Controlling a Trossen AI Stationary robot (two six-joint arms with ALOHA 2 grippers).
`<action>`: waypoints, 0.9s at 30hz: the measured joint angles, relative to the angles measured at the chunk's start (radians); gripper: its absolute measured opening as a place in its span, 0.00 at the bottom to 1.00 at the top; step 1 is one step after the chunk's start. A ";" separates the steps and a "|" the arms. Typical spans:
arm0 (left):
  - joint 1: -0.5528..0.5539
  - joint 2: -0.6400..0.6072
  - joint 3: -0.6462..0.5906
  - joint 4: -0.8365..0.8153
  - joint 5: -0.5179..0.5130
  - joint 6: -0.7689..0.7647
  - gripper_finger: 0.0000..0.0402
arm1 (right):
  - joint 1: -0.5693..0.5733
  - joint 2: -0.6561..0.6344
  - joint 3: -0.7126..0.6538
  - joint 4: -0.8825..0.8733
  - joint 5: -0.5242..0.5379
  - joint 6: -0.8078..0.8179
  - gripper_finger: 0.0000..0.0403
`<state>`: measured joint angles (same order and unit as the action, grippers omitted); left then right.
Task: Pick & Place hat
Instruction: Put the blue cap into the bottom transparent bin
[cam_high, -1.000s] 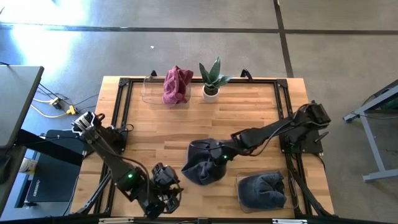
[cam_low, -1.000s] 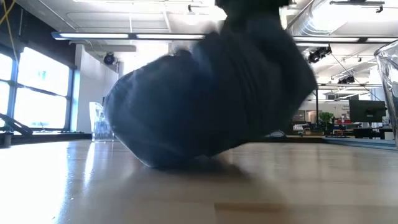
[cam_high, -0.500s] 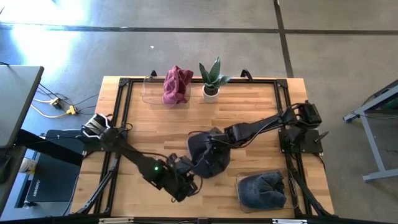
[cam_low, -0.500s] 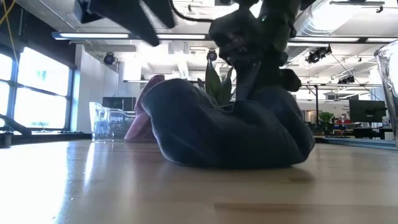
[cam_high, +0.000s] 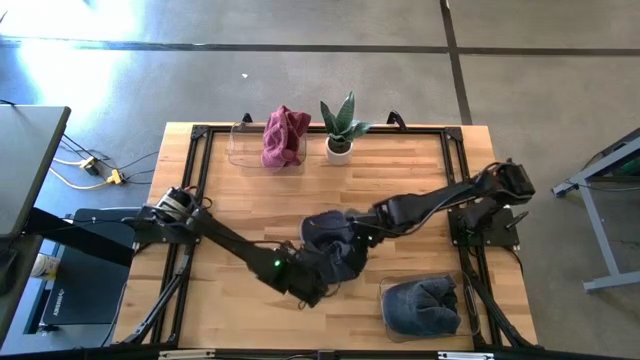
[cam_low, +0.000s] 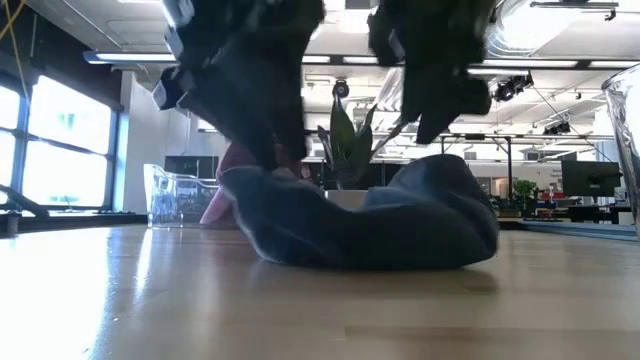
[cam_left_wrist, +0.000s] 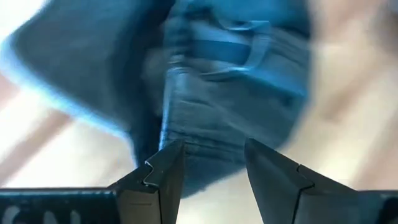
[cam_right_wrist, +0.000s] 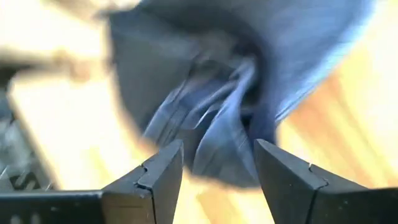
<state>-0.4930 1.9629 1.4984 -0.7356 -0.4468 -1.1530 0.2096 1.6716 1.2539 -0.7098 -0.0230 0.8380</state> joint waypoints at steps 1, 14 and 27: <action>0.009 0.000 0.000 -0.049 0.007 -0.018 0.40 | 0.015 -0.007 0.001 0.001 -0.024 -0.021 0.47; -0.059 -0.190 0.051 -0.298 0.023 -0.042 0.40 | 0.264 -0.004 0.000 0.250 0.022 -0.422 0.47; -0.079 -0.110 -0.196 0.151 -0.104 -0.239 0.40 | 0.202 0.251 0.000 0.348 0.322 -0.044 0.30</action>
<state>-0.5717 1.8532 1.3026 -0.5846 -0.5505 -1.3924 0.4120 1.9224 1.2537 -0.3617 0.2994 0.7935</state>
